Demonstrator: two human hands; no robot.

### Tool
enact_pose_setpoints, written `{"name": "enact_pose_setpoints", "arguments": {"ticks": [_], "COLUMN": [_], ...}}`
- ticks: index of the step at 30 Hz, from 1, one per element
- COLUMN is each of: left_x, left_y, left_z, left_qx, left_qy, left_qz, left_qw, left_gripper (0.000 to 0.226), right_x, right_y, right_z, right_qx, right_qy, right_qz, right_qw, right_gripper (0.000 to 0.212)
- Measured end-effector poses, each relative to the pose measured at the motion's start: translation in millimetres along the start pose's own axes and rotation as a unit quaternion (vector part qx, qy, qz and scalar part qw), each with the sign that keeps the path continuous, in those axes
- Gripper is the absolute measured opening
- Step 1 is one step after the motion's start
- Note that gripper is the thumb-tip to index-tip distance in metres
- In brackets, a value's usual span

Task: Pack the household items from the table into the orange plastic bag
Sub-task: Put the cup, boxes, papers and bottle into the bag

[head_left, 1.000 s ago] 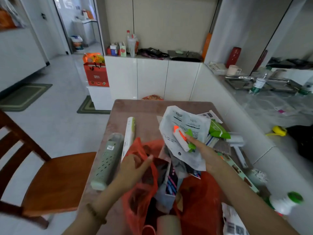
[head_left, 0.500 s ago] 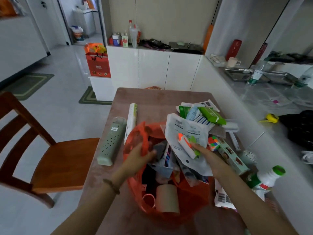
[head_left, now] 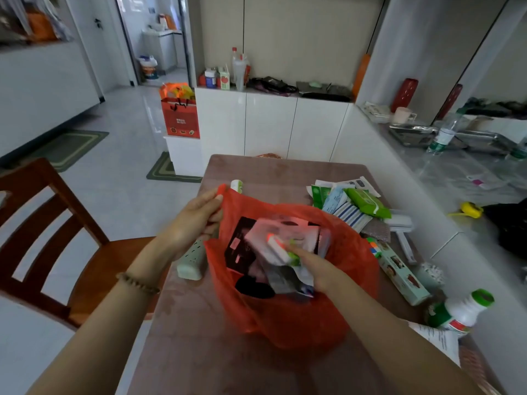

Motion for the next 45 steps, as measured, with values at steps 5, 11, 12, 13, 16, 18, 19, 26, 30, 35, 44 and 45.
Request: {"name": "enact_pose_setpoints", "arguments": {"ticks": [5,11,12,13,16,18,19,26,30,35,44,45], "left_x": [0.4,14.2,13.9,14.2,19.5,19.1,18.5,138.5,230.7,333.5,430.2,433.2], "left_y": [-5.2,-23.3,-26.2,-29.0,-33.2,-32.8,-33.1,-48.4,-73.5,-82.7,-69.2,-68.5], "left_z": [15.2,48.8,51.7,52.6,46.6,29.4,16.8,-18.4,36.6,88.4,229.0,243.7], "left_qx": [-0.008,-0.038,-0.042,-0.044,-0.055,-0.051,-0.033,0.15,0.109,0.036,-0.123,-0.126], "left_qy": [-0.01,-0.081,-0.119,-0.174,-0.436,-0.58,-0.613,-0.478,-0.382,-0.34,-0.542,-0.556], "left_qz": [-0.008,0.013,-0.006,-0.025,-0.071,-0.138,-0.187,-0.091,0.078,0.148,0.306,0.32], "left_qw": [1.0,0.996,0.992,0.983,0.896,0.802,0.767,0.861,0.915,0.928,0.773,0.757], "left_gripper": [0.026,0.022,0.022,0.022,0.049,0.064,0.07,0.061,0.049,0.028,0.083,0.093], "right_x": [-8.7,-16.7,-23.8,-31.9,-58.7,-75.2,-82.7,-148.6,-210.7,-294.3,-388.3,-389.8], "right_y": [-12.4,8.4,14.1,20.6,40.4,55.1,64.2,123.2,166.9,214.1,144.7,140.5], "right_z": [21.6,13.0,14.1,17.1,28.2,34.0,37.2,66.4,100.0,125.2,56.7,53.1], "right_qx": [-0.069,-0.026,-0.03,-0.04,-0.084,-0.109,-0.121,-0.217,-0.307,-0.386,-0.21,-0.215], "right_qy": [0.068,0.19,0.197,0.203,0.22,0.199,0.187,0.162,0.153,0.26,0.291,0.307], "right_qz": [-0.046,0.027,0.022,0.012,-0.021,-0.035,-0.042,-0.096,-0.214,-0.363,-0.288,-0.279], "right_qw": [0.994,0.981,0.98,0.978,0.972,0.973,0.974,0.958,0.915,0.807,0.888,0.884], "right_gripper": [0.029,0.03,0.026,0.025,0.035,0.042,0.04,0.073,0.031,0.032,0.055,0.051]}}
Point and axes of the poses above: each hand's wrist, its own y-axis away from the middle knuckle, its own x-axis out of the palm, z = x × y, the point moved 10 cm from there along -y, towards the middle knuckle, and after that the axes turned 6 degrees about -x, right-handed, at the moved point
